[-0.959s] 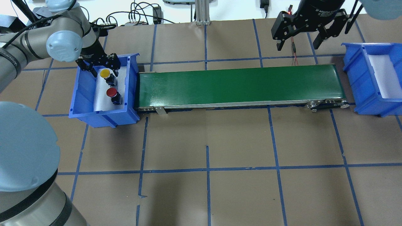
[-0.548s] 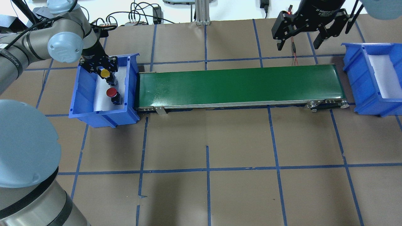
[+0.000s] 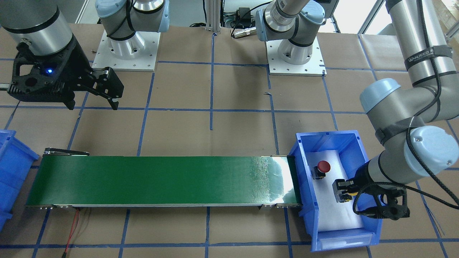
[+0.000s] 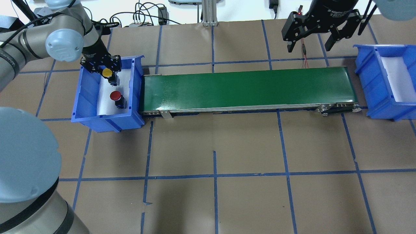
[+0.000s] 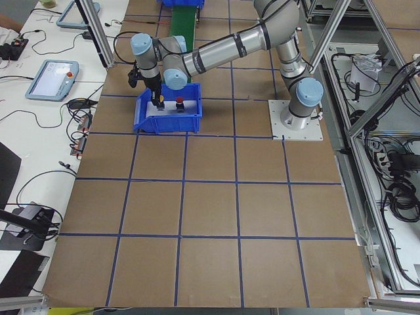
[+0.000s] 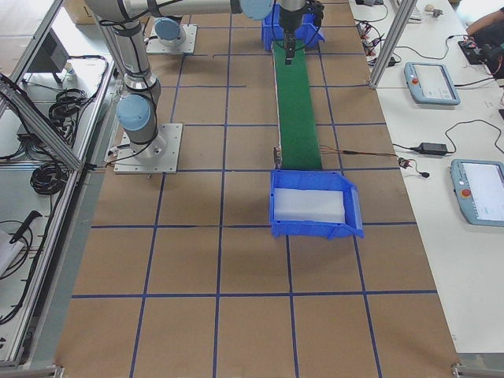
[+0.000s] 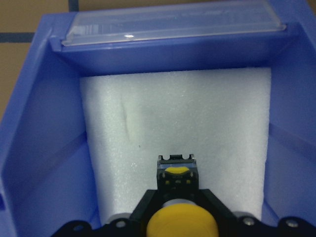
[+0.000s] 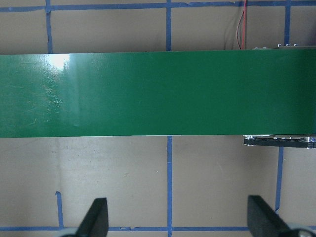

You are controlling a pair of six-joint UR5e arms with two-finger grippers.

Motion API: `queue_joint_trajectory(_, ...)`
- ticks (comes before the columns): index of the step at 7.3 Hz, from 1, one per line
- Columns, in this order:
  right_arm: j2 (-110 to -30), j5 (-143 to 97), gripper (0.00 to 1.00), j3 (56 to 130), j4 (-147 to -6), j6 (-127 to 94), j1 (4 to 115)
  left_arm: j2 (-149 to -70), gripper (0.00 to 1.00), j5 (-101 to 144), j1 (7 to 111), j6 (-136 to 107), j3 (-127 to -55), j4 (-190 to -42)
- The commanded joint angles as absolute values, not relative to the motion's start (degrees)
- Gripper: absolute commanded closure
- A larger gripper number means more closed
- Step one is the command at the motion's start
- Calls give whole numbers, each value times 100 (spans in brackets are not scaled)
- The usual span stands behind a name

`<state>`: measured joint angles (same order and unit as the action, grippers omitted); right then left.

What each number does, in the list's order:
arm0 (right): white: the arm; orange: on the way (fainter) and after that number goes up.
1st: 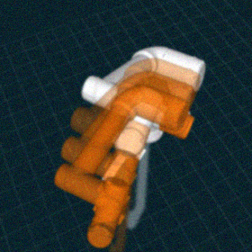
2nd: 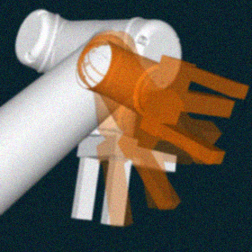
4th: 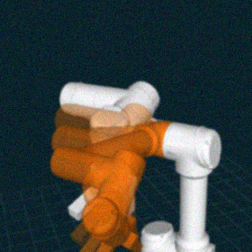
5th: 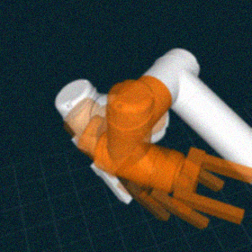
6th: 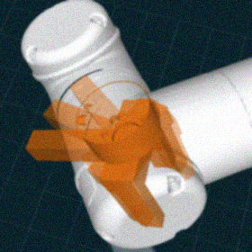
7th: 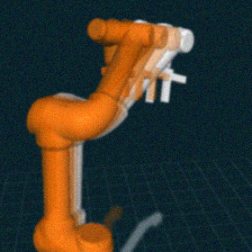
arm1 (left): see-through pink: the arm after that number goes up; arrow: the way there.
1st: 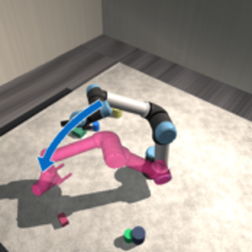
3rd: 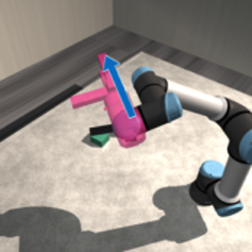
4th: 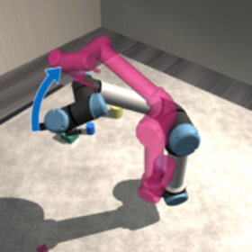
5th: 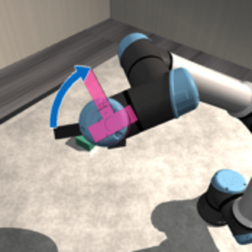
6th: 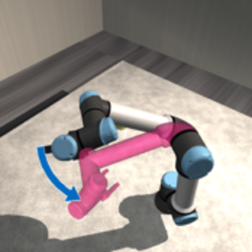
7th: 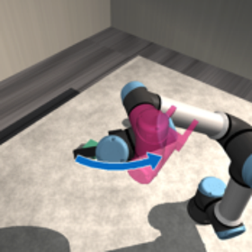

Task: Transport two buttons from left to right
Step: 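Lift the yellow button with the left gripper and carry it over the conveyor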

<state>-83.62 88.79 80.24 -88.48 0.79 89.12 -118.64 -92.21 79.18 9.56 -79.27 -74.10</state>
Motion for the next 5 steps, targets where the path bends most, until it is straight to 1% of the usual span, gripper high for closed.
queue_joint_trajectory(1,-8358,8877,0,8024,-8850,79,8903,-11673,90,-9194,8146,1036,-7700,-7611)
queue_joint_trajectory(4,-8358,8877,0,8024,-8842,88,8903,-11453,90,-9228,8971,1300,-7655,-7733)
queue_joint_trajectory(5,-8358,8877,0,8024,-8842,79,8903,-11478,90,-9237,9269,1997,-7760,-7760)
